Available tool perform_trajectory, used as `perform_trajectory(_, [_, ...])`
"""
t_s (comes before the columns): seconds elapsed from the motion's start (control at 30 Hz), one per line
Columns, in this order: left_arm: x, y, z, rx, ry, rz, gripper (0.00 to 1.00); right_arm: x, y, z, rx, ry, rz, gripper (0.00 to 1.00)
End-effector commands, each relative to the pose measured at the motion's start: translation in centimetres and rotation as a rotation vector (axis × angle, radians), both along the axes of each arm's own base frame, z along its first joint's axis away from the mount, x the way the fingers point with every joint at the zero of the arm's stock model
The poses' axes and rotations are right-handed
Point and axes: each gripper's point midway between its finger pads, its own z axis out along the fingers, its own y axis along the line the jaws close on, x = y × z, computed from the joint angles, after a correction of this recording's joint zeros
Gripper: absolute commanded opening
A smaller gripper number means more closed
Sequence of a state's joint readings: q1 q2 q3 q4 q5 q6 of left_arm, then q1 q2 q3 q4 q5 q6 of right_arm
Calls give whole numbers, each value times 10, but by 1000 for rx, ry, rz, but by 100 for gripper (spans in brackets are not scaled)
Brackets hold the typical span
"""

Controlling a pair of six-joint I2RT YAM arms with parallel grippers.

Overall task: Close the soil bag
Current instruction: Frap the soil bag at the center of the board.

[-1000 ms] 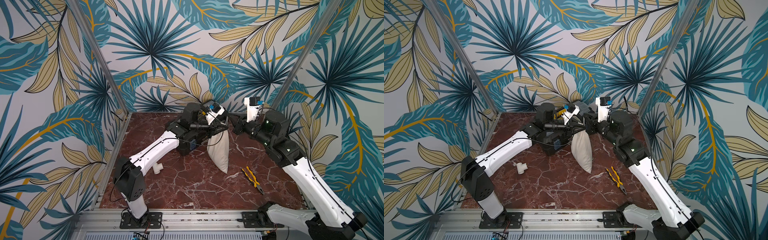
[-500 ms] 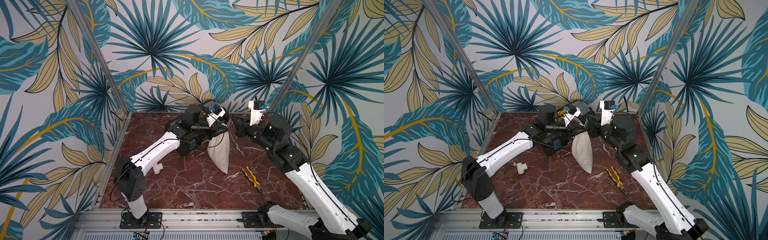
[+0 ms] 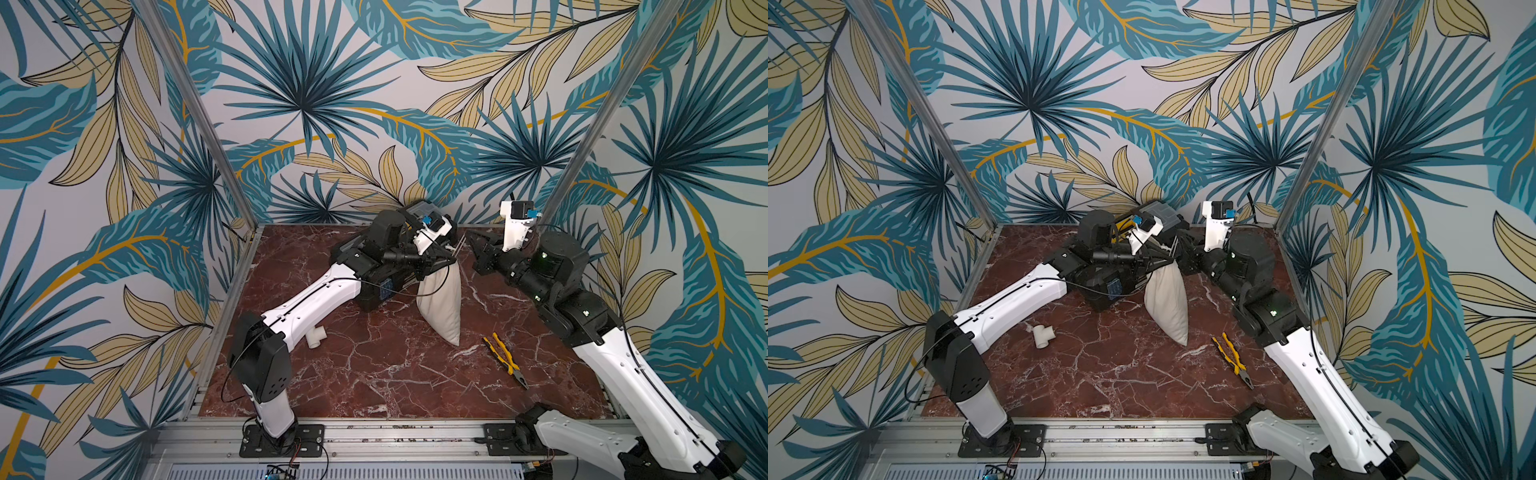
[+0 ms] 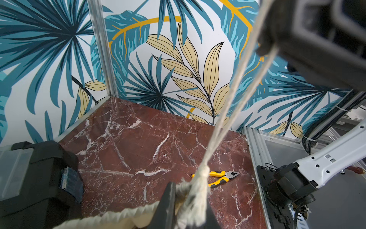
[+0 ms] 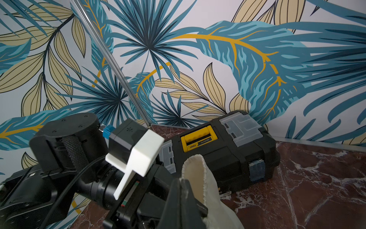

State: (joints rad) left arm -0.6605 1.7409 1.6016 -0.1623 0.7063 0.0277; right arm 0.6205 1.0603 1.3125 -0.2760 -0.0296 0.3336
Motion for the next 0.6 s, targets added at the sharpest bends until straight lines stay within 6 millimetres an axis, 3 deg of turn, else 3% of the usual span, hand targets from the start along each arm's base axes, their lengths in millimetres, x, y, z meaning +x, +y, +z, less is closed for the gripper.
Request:
perform_trajectory(0.0, [11, 4, -37, 100, 58, 57, 20, -17, -18, 69, 127, -176, -24, 0])
perform_trajectory(0.23, [25, 17, -61, 207, 71, 163, 18, -20, -27, 73, 123, -194, -55, 0])
perform_trajectory(0.57, [24, 23, -88, 268, 104, 178, 19, -20, -29, 80, 117, -212, -67, 0])
